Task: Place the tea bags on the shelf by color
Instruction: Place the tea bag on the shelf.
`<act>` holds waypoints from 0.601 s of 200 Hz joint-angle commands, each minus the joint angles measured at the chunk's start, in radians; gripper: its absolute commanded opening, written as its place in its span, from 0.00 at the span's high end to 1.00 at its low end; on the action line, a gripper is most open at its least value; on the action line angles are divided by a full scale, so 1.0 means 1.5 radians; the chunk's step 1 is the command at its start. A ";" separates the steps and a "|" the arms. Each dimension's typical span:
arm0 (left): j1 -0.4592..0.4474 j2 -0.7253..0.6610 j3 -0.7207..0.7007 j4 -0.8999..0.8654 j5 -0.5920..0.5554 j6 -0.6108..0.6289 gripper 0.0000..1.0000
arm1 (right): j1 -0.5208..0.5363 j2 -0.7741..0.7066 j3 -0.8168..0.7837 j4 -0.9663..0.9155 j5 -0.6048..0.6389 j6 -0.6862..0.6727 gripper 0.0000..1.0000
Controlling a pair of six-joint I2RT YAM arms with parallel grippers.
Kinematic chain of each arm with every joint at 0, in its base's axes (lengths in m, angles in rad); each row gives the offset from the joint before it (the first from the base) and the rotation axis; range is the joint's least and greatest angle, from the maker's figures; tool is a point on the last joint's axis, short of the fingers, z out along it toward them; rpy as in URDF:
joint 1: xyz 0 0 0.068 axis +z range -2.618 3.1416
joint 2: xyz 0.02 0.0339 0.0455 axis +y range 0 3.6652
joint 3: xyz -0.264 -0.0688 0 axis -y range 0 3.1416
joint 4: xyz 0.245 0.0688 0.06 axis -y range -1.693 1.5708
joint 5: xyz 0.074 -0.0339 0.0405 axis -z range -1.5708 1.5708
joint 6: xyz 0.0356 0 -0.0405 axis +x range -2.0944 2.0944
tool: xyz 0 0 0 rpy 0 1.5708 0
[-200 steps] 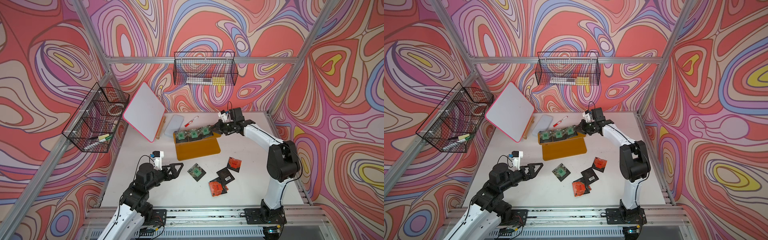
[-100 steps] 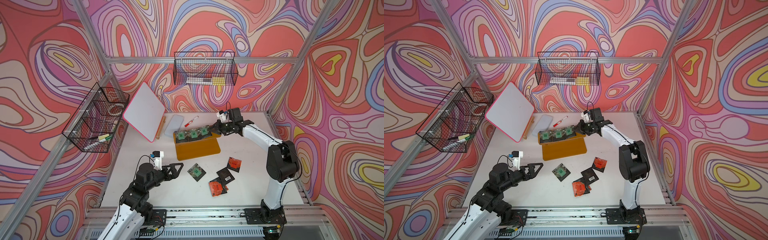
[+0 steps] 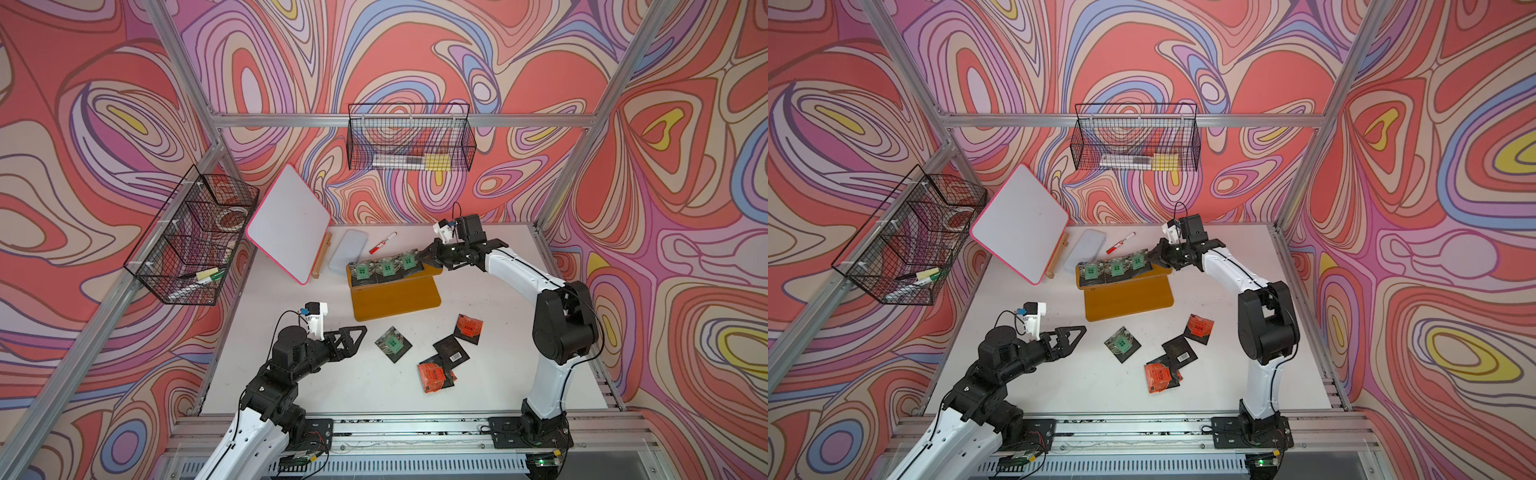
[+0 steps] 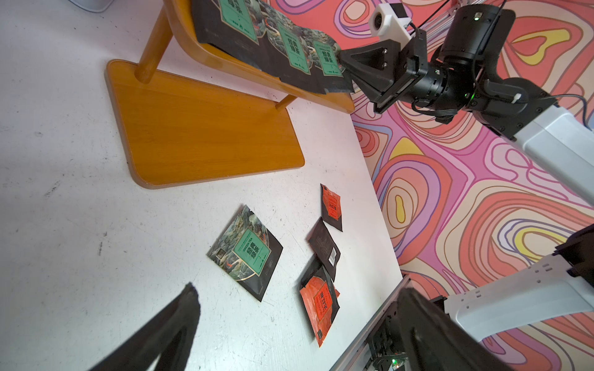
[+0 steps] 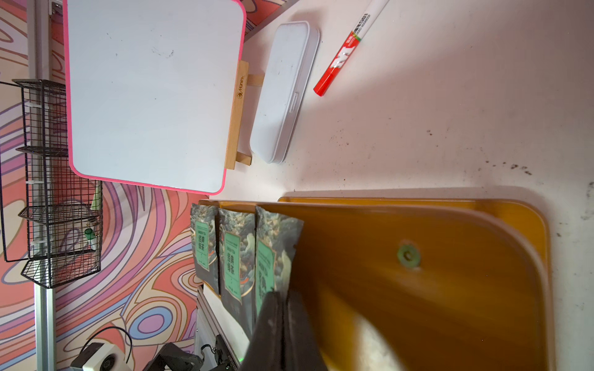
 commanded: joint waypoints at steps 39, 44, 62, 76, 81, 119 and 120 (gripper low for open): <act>-0.005 -0.009 -0.008 -0.005 -0.003 0.009 0.01 | 0.005 0.016 0.032 -0.035 0.023 -0.024 0.82; -0.005 -0.008 -0.008 -0.006 -0.003 0.009 0.01 | 0.005 0.017 0.034 -0.040 0.025 -0.026 0.82; -0.005 -0.010 -0.008 -0.006 -0.003 0.009 0.01 | 0.005 0.015 0.038 -0.053 0.036 -0.034 0.81; -0.004 -0.010 -0.008 -0.006 -0.004 0.009 0.01 | 0.005 0.013 0.039 -0.058 0.041 -0.038 0.80; -0.005 -0.009 -0.008 -0.005 -0.004 0.009 0.01 | 0.005 0.012 0.039 -0.060 0.044 -0.039 0.80; -0.004 -0.009 -0.008 -0.005 -0.004 0.008 0.01 | 0.005 0.008 0.042 -0.077 0.063 -0.051 0.77; -0.005 -0.009 -0.008 -0.005 -0.004 0.008 0.01 | 0.005 0.007 0.043 -0.078 0.063 -0.052 0.77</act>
